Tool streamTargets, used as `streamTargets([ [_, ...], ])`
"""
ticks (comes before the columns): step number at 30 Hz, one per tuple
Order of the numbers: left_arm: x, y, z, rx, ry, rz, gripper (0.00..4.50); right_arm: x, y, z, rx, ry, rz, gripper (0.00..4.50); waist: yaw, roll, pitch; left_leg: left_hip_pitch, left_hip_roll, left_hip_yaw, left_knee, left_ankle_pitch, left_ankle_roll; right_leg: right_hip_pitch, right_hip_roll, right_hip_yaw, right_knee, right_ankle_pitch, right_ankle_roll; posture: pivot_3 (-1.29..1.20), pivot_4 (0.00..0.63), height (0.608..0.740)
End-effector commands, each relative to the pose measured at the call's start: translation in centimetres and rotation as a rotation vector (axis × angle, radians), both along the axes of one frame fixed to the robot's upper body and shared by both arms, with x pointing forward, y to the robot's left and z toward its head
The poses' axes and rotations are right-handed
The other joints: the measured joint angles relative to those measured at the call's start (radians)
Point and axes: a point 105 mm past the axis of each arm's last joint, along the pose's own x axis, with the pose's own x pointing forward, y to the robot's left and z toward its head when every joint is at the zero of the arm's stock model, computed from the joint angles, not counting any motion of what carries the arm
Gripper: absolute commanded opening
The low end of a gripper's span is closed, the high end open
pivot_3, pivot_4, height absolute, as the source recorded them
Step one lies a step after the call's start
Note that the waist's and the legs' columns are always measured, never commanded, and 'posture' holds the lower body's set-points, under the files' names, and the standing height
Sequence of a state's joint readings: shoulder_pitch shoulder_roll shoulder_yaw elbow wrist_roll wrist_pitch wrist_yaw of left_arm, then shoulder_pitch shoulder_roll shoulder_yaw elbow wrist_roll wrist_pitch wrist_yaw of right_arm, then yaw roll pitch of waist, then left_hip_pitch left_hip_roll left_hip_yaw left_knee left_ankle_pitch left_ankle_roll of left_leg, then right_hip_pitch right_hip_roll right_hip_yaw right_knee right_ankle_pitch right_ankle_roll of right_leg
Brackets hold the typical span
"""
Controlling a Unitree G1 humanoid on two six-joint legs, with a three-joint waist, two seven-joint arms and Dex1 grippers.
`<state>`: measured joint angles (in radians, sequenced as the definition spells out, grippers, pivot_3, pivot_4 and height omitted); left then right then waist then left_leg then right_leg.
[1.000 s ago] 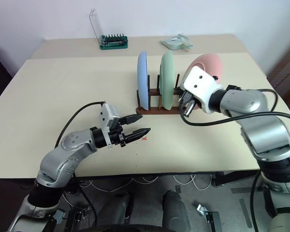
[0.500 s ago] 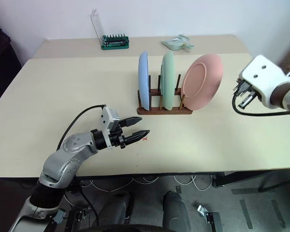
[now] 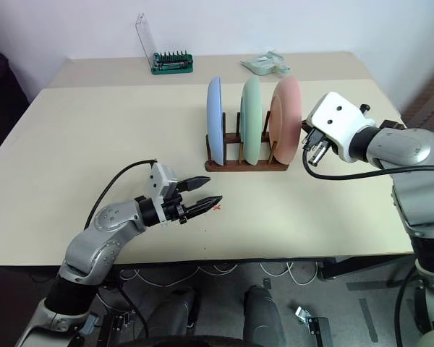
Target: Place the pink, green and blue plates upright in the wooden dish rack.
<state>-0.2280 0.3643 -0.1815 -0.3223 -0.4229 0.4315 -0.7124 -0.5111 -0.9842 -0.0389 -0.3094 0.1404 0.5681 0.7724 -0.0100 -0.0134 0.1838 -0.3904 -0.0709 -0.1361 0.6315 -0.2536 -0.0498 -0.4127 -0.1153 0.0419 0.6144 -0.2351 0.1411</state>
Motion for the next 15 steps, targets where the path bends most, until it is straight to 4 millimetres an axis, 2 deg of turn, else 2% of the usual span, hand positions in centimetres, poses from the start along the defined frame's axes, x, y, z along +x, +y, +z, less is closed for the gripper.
streamTargets([
  [1,-0.3,-0.3,1.1,-0.014,-0.042,-0.006,3.07,-0.3,0.4,1.4,-0.015,-0.050,0.016,0.01,0.000,0.000,0.000,0.000,0.000,0.000,0.000,0.000,0.000,0.000,0.000,0.000,0.000,0.000,0.000,0.00,0.150,0.740],
  [3,-0.2,-0.3,1.1,-0.015,-0.041,-0.006,3.07,-0.3,0.0,1.4,-0.025,-0.053,-0.003,0.01,-0.001,0.000,0.000,0.000,0.000,0.000,0.000,0.000,0.000,0.000,0.000,0.000,0.000,0.000,0.000,0.00,0.150,0.740],
  [8,0.9,0.7,1.2,0.008,-0.084,0.072,3.07,-0.3,-3.9,0.1,-0.044,-0.013,-0.128,0.01,0.004,0.000,0.000,0.000,0.000,0.000,0.000,0.000,0.000,0.001,0.000,0.000,0.000,0.000,0.000,0.00,0.150,0.740],
  [11,2.5,4.2,1.3,0.026,-0.085,0.199,3.07,-1.0,-6.3,-1.9,0.006,0.040,-0.181,0.01,0.005,0.000,0.000,0.000,-0.001,0.000,0.000,0.000,0.000,0.001,0.000,0.000,0.000,0.000,0.000,0.00,0.150,0.740],
  [15,3.4,7.7,1.0,0.074,-0.081,0.302,3.07,-1.7,-8.5,-4.0,0.069,0.099,-0.220,0.01,-0.005,0.000,0.000,0.001,0.000,0.001,0.000,0.000,0.000,0.001,0.000,0.000,0.001,0.000,0.000,0.00,0.150,0.740],
])
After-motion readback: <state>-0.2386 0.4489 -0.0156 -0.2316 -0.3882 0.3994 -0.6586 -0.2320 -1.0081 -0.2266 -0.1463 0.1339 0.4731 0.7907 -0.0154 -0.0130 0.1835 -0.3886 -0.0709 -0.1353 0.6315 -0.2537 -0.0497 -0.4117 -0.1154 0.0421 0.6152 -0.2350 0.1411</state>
